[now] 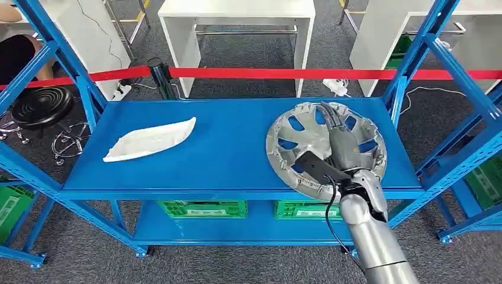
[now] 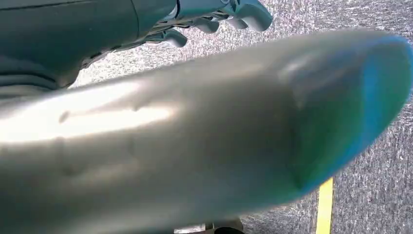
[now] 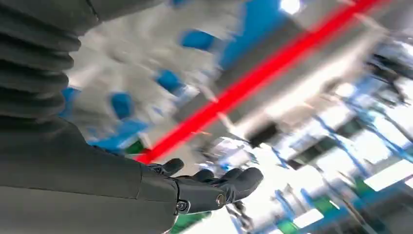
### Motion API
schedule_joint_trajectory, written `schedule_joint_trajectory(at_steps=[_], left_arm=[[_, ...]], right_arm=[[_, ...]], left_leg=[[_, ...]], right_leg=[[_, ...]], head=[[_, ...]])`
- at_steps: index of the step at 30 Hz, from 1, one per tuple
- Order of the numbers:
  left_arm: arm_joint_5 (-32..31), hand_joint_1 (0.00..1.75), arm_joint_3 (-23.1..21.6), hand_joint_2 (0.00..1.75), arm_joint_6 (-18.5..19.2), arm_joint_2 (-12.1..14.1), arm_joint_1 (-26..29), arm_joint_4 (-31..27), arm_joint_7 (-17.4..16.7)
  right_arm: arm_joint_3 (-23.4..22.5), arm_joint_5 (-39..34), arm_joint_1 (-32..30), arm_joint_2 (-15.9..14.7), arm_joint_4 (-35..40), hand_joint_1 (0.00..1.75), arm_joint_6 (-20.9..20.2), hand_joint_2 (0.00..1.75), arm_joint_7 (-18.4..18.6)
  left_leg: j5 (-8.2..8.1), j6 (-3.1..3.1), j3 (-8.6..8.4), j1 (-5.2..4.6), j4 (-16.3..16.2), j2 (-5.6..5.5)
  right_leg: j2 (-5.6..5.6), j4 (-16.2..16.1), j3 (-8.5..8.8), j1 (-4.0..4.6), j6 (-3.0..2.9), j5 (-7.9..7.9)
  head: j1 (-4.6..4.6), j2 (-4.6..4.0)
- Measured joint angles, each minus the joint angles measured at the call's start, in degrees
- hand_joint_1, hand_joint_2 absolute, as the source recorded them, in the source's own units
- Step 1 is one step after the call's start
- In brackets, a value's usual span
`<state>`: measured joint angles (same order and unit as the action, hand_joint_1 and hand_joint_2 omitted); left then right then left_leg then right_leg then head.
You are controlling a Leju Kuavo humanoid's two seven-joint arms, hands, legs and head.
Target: Take the parts from the cabinet and place them on the table.
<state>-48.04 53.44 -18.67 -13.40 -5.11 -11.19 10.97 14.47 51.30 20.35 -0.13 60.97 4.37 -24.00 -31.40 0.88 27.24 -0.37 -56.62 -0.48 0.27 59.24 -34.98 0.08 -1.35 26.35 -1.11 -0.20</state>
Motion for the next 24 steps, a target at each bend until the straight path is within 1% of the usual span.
schedule_joint_trajectory(at_steps=[4,9,12,19,24], left_arm=[[-0.26,0.00,0.00,0.00,0.00,-0.04,0.00,0.00,-0.09],[-0.26,0.00,0.00,0.00,0.00,-0.07,0.01,0.00,-0.09],[-0.24,0.00,0.00,0.00,0.00,-0.09,0.04,0.00,0.00],[-0.28,0.00,0.00,0.00,-0.02,-0.15,0.09,0.00,-0.17],[-0.28,0.00,0.00,0.00,-0.02,-0.15,0.09,0.00,-0.17]], right_arm=[[0.02,1.66,-0.09,-0.33,-4.78,0.00,-0.09,1.75,0.50],[0.04,3.58,-0.13,-0.57,-7.38,0.00,-1.38,1.75,1.55],[0.24,3.99,-0.45,-0.68,-8.30,0.00,-1.73,1.75,1.70],[0.46,3.43,-1.11,-0.89,-9.15,0.00,-3.98,1.75,1.27],[0.46,3.43,-1.11,-0.89,-9.15,0.00,-3.98,1.75,1.27]], left_leg=[[-0.01,-0.02,0.02,0.00,0.00,0.00],[-0.05,-0.08,0.02,0.00,0.00,0.01],[-0.06,-0.09,0.02,0.00,0.00,0.01],[-0.09,-0.14,-0.04,0.00,0.00,0.00],[-0.09,-0.14,-0.04,0.00,0.00,0.00]], right_leg=[[0.00,-0.11,0.02,0.00,0.03,-0.02],[0.00,-0.16,0.05,0.00,0.05,-0.02],[0.01,-0.17,0.06,0.00,0.05,-0.03],[-0.01,-0.23,0.18,0.00,0.10,-0.04],[-0.01,-0.23,0.18,0.00,0.10,-0.04]], head=[[0.00,0.00],[0.00,0.00],[0.00,0.00],[0.00,0.00],[0.00,0.00]])
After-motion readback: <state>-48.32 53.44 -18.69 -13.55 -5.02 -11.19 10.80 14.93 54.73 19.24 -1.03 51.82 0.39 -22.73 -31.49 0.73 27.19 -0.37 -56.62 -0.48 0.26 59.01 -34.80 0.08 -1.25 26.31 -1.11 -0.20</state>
